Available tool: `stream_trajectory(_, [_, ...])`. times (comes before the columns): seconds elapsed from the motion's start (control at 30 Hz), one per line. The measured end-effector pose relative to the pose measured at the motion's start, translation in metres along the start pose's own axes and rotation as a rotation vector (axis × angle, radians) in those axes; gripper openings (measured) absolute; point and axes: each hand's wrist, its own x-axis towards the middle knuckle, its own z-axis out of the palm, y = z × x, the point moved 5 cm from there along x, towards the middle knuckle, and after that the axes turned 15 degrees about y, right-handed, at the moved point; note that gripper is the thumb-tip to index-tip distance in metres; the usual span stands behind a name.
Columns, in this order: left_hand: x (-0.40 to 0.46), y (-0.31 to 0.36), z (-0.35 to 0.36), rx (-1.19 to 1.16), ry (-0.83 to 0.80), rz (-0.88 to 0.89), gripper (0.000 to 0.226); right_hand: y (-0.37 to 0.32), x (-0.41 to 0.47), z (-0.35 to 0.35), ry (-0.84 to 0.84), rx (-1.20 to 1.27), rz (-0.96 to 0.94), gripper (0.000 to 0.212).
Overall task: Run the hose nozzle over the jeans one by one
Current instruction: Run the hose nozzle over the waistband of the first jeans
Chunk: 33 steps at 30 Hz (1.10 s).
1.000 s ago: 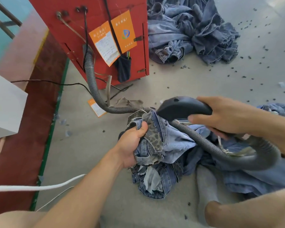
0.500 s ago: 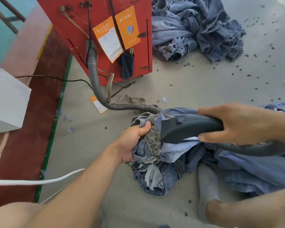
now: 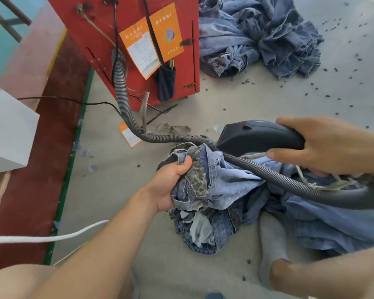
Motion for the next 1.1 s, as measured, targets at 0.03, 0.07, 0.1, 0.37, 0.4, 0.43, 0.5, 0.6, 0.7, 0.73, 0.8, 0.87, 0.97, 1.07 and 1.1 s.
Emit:
stream_trajectory(0.03, [0.001,0.0,0.0,0.008,0.008,0.012,0.043,-0.002,-0.004,0.003,-0.038,-0.022,-0.005,0.019])
stream_trajectory(0.07, [0.003,-0.001,0.0,0.018,0.019,0.024,0.043,-0.004,-0.006,0.01,-0.07,-0.08,-0.028,0.019])
stream_trajectory(0.1, [0.004,-0.002,0.001,0.029,0.03,0.032,0.043,-0.007,-0.007,0.019,-0.089,-0.162,-0.066,0.021])
stream_trajectory(0.37, [-0.004,-0.009,0.004,0.154,0.02,0.007,0.034,-0.012,0.024,0.04,0.09,-0.276,-0.03,0.021])
stream_trajectory(0.4, [-0.006,-0.009,0.005,0.16,0.016,0.002,0.033,-0.008,0.024,0.032,0.101,-0.287,-0.032,0.023])
stream_trajectory(0.43, [-0.006,-0.008,0.005,0.157,0.019,0.0,0.033,-0.004,0.021,0.024,0.082,-0.28,-0.044,0.023])
stream_trajectory(0.5, [-0.004,-0.005,0.004,0.153,0.023,0.011,0.034,-0.005,0.011,0.015,-0.022,-0.223,-0.089,0.02])
stream_trajectory(0.6, [-0.002,-0.004,0.004,0.18,0.023,0.031,0.033,-0.016,-0.001,0.026,-0.163,-0.232,-0.151,0.016])
stream_trajectory(0.7, [0.0,-0.005,0.001,0.157,0.041,0.027,0.041,-0.014,0.009,0.041,-0.114,-0.234,-0.112,0.016])
stream_trajectory(0.73, [0.0,-0.006,-0.001,0.163,0.052,0.021,0.044,-0.013,0.013,0.043,-0.063,-0.23,-0.097,0.017])
stream_trajectory(0.8, [-0.001,-0.007,0.0,0.2,0.047,0.009,0.039,-0.011,0.018,0.04,0.035,-0.224,-0.075,0.02])
stream_trajectory(0.87, [-0.003,-0.007,0.003,0.215,0.049,0.012,0.039,-0.005,0.016,0.028,0.056,-0.191,-0.036,0.021])
stream_trajectory(0.97, [-0.001,-0.005,0.003,0.23,0.062,0.03,0.048,-0.003,0.008,0.015,-0.08,-0.169,0.004,0.02])
stream_trajectory(1.07, [0.001,-0.01,0.004,0.26,0.041,0.006,0.042,-0.008,0.011,0.034,-0.084,-0.168,-0.003,0.021])
stream_trajectory(1.1, [0.002,-0.012,0.005,0.271,0.032,-0.009,0.038,-0.009,0.016,0.039,-0.02,-0.161,0.023,0.022])
